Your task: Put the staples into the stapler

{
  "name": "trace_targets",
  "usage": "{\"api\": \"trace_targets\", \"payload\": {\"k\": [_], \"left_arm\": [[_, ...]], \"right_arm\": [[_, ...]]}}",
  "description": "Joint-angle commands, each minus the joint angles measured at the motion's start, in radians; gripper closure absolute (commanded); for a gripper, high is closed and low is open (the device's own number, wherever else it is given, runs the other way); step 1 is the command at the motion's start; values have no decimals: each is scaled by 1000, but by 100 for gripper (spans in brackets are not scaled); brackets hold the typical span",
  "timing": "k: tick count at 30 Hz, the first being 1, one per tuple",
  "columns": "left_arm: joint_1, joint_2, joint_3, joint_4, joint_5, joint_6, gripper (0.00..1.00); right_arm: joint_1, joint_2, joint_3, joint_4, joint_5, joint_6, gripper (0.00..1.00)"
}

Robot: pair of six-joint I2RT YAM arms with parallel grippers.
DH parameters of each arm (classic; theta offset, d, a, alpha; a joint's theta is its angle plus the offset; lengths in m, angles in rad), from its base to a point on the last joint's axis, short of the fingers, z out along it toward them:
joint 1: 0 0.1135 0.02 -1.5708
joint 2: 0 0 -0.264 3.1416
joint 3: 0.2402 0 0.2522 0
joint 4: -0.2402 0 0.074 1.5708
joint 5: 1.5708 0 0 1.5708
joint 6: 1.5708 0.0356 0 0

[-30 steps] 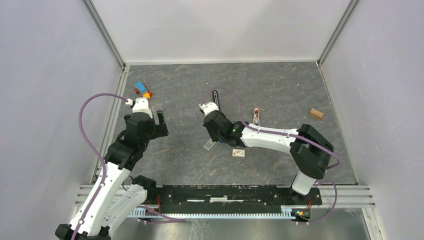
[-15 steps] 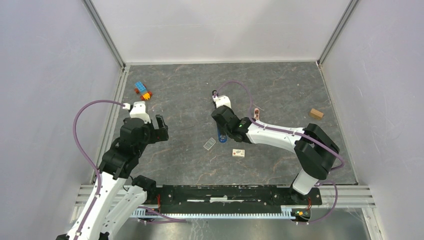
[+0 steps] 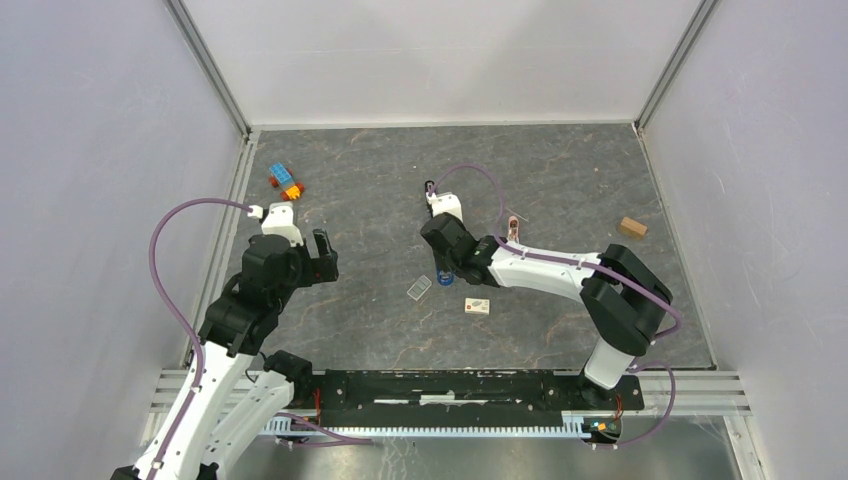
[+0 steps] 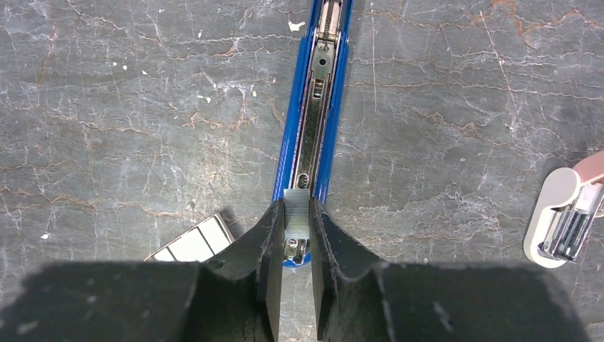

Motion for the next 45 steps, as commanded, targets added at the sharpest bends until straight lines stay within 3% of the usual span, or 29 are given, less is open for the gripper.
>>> {"api": "trace_targets", "payload": {"k": [1,45], "left_arm": [[-3,-6,-5,27,5,-16,0],[-4,-2,-5,35,12,-13,0]], "right_arm": [[-1,18,12,32,12,28,77],[0,8,-36,47,-6,131,77]]}}
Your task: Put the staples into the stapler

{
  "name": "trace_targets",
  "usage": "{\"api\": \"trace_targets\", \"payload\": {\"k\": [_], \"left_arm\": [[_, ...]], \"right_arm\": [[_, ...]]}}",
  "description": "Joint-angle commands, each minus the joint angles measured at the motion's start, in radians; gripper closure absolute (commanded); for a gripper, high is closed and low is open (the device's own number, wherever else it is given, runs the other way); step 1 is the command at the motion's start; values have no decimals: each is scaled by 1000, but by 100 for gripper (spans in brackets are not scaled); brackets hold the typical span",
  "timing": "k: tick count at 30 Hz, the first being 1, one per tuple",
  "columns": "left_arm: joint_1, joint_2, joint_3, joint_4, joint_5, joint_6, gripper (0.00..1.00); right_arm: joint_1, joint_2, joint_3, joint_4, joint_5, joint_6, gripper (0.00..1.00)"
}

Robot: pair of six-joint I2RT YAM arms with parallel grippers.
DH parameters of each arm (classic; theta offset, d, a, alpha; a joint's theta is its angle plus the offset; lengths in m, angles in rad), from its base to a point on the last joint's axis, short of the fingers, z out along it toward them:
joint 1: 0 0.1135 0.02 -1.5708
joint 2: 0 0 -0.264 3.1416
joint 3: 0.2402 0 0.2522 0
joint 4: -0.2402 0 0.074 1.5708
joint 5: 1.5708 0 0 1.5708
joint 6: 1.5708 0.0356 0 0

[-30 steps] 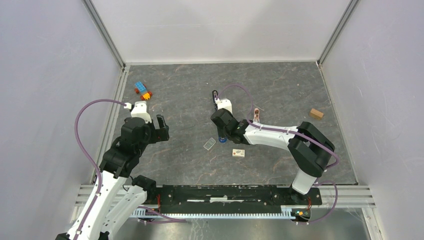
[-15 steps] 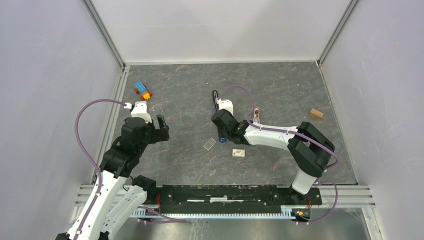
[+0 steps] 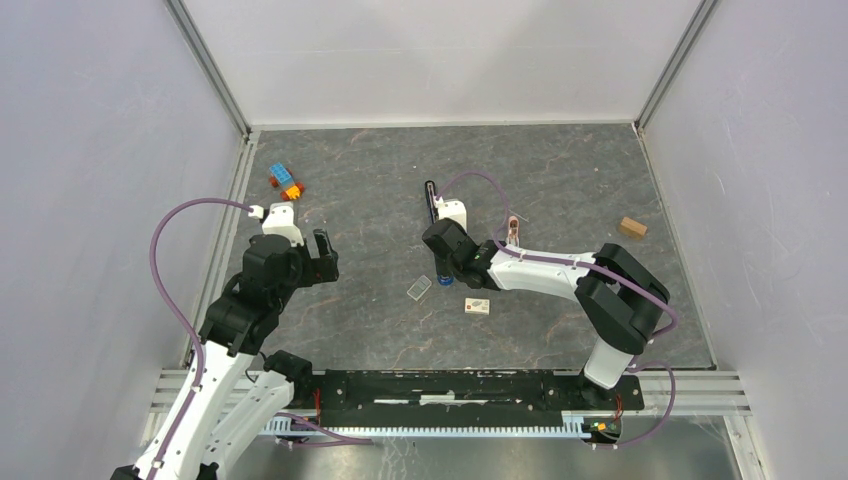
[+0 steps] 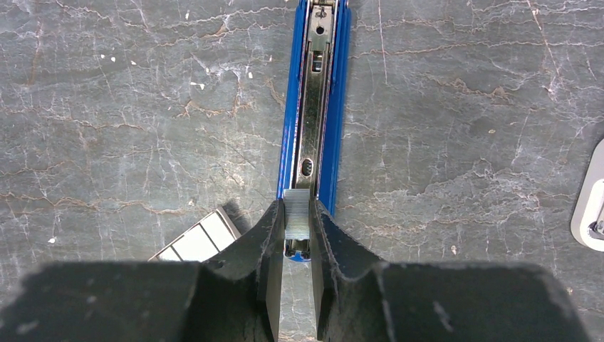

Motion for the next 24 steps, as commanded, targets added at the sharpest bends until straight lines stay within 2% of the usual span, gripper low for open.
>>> {"api": "trace_targets", "payload": {"k": [1,24], "left_arm": [[-3,-5,-2,32,10,-13,0],[-3,-1,-2,33,5,-12,0]], "right_arm": [[1,-6,5,23,12,17,77],[0,14,-11,26,20,18,77]]}}
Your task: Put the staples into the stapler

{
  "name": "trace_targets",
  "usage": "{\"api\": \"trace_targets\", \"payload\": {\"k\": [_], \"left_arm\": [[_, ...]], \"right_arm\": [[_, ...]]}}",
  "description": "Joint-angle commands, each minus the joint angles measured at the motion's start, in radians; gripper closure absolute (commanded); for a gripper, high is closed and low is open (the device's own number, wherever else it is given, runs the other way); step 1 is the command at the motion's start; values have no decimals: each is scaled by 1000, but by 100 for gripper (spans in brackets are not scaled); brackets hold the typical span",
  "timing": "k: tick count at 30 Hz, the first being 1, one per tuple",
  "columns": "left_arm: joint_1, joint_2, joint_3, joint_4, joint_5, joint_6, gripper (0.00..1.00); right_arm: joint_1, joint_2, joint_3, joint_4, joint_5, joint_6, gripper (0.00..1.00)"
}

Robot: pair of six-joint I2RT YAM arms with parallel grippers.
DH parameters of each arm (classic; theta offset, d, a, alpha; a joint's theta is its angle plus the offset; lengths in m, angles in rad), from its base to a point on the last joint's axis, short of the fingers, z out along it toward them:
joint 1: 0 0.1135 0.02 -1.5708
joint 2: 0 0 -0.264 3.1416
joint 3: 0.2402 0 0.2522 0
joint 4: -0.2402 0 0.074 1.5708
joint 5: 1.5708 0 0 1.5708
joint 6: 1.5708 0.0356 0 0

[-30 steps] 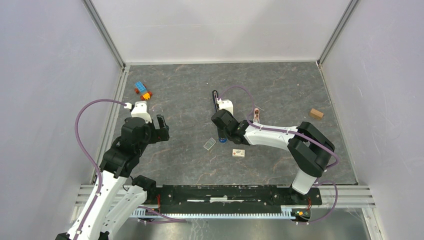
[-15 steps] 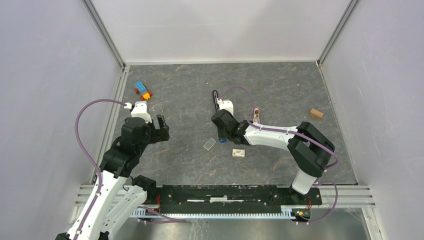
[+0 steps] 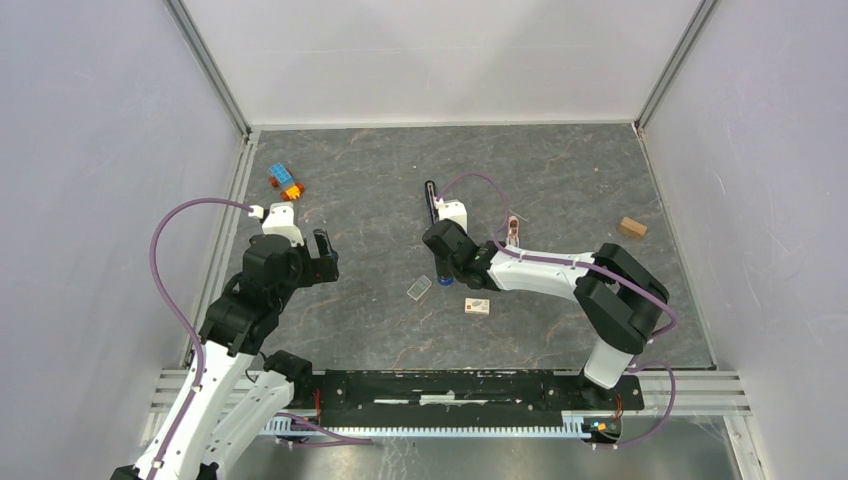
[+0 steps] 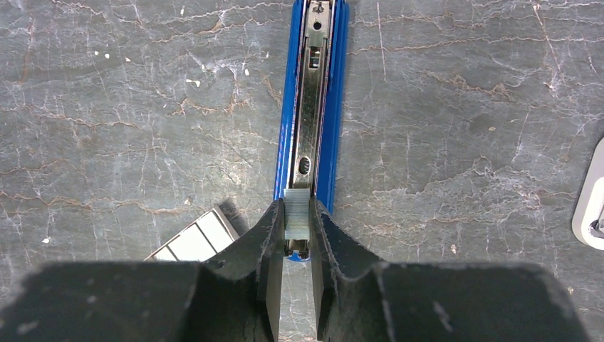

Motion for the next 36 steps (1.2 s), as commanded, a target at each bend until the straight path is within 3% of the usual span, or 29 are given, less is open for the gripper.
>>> {"api": "trace_targets", "payload": {"k": [1,36], "left_arm": [[-3,0,-2,33,6,-12,0],[-3,5,-3,35,5,-11,0]], "right_arm": [[0,13,-4,22,19,16,77],[0,0,-12,-3,22,42,77]]}}
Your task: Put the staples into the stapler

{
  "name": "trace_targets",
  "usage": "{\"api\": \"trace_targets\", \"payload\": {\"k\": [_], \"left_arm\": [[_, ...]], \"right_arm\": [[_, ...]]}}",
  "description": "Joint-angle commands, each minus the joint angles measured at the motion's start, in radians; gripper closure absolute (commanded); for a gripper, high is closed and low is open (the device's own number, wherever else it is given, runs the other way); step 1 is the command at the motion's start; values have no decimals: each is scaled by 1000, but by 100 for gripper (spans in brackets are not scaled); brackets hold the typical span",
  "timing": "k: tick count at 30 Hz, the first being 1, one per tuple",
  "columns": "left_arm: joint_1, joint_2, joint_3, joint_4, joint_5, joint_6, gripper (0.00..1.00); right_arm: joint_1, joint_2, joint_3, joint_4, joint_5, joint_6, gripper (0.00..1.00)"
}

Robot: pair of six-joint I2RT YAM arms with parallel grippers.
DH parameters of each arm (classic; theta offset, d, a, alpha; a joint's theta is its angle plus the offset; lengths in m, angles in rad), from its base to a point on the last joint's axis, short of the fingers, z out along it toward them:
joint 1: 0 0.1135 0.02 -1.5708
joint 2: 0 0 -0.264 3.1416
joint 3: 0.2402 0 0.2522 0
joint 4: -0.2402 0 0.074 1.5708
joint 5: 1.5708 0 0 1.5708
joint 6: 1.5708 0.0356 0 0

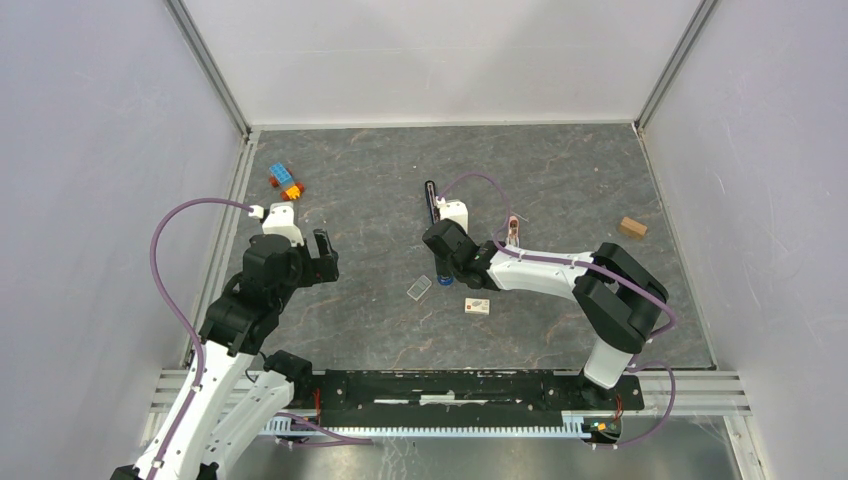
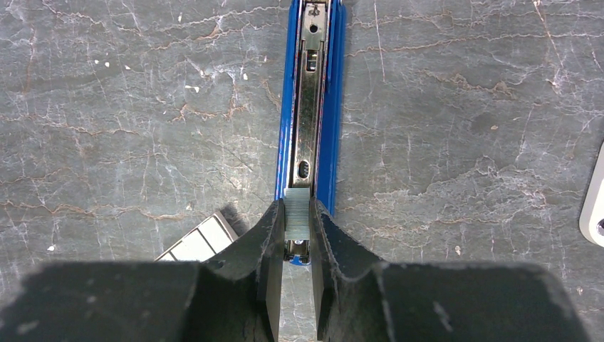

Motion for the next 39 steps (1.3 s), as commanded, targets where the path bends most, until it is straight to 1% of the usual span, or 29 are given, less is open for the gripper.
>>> {"api": "trace_targets", "payload": {"k": [1,31,39], "left_arm": [[-4,4,-2,35,5,-12,0],[-3,-2,-3,33,5,-12,0],[-4,-4,-2,33,3,-12,0]], "right_arm": [[0,-7,-12,-12,19,18,77],[10,-24,-22,-39,66,3,76],[11,-22,-17,-32,64,-2,73]]}}
